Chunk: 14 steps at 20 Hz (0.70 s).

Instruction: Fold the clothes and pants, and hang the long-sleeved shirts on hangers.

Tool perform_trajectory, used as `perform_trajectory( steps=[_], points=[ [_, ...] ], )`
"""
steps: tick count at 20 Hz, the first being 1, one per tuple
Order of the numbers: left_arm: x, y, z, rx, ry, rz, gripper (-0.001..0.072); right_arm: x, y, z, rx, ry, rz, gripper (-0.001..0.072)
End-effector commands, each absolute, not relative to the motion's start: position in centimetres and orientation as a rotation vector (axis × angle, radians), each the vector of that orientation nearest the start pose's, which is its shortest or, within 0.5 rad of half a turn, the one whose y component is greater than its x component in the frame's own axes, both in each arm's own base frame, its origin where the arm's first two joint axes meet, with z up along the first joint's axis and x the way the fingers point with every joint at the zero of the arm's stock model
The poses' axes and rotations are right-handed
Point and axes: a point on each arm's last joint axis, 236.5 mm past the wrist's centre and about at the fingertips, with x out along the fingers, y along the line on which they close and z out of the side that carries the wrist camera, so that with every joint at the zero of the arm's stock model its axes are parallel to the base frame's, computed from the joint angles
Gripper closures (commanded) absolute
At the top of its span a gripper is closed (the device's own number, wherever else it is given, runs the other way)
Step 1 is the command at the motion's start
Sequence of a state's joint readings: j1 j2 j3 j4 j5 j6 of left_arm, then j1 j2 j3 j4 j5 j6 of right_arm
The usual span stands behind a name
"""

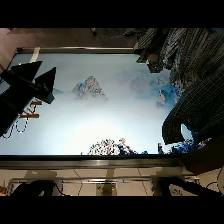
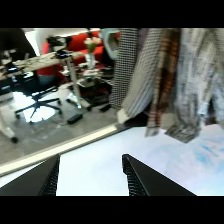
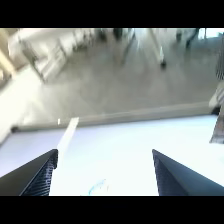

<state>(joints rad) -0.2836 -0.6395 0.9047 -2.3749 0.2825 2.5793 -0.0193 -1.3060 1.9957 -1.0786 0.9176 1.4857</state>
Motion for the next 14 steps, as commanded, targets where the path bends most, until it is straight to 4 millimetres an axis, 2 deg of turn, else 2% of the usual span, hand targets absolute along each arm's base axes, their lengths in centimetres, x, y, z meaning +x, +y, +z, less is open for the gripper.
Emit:
perform_trajectory(
  steps=[1, 2, 14],
  points=[
    [35.81, -13.30, 32.29, 0.221, -0.131, -0.405, 0.0227, 49.17, 10.89, 35.26, 0.186, 0.392, 0.401, 0.0019],
    [35.84, -13.32, 32.24, 0.221, -0.129, -0.405, 0.0227, 49.29, 10.81, 34.79, 0.182, 0.405, 0.398, 0.0020],
    [35.85, -13.32, 32.25, 0.221, -0.130, -0.405, 0.0227, 49.37, 10.78, 35.06, 0.185, 0.395, 0.397, 0.0019]
  ],
)
